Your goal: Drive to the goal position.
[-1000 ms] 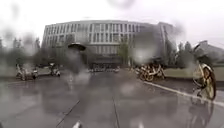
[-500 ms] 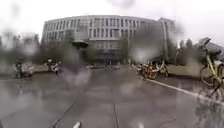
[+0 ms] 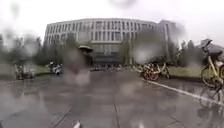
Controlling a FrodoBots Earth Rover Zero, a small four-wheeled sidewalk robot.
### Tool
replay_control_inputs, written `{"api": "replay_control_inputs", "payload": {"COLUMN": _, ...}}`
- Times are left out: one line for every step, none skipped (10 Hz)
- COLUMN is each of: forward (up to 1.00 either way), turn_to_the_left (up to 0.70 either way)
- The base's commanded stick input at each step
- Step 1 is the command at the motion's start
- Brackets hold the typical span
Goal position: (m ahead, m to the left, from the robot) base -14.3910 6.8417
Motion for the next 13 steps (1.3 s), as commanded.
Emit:
{"api": "replay_control_inputs", "payload": {"forward": 0.00, "turn_to_the_left": 0.70}}
{"api": "replay_control_inputs", "payload": {"forward": 0.00, "turn_to_the_left": 0.70}}
{"api": "replay_control_inputs", "payload": {"forward": 0.00, "turn_to_the_left": 0.70}}
{"api": "replay_control_inputs", "payload": {"forward": 0.00, "turn_to_the_left": 0.70}}
{"api": "replay_control_inputs", "payload": {"forward": 0.00, "turn_to_the_left": 0.70}}
{"api": "replay_control_inputs", "payload": {"forward": 0.00, "turn_to_the_left": 0.70}}
{"api": "replay_control_inputs", "payload": {"forward": 0.00, "turn_to_the_left": 0.70}}
{"api": "replay_control_inputs", "payload": {"forward": 0.00, "turn_to_the_left": 0.70}}
{"api": "replay_control_inputs", "payload": {"forward": 0.00, "turn_to_the_left": 0.70}}
{"api": "replay_control_inputs", "payload": {"forward": 0.00, "turn_to_the_left": 0.70}}
{"api": "replay_control_inputs", "payload": {"forward": 0.00, "turn_to_the_left": 0.70}}
{"api": "replay_control_inputs", "payload": {"forward": 0.00, "turn_to_the_left": 0.70}}
{"api": "replay_control_inputs", "payload": {"forward": 0.00, "turn_to_the_left": 0.70}}
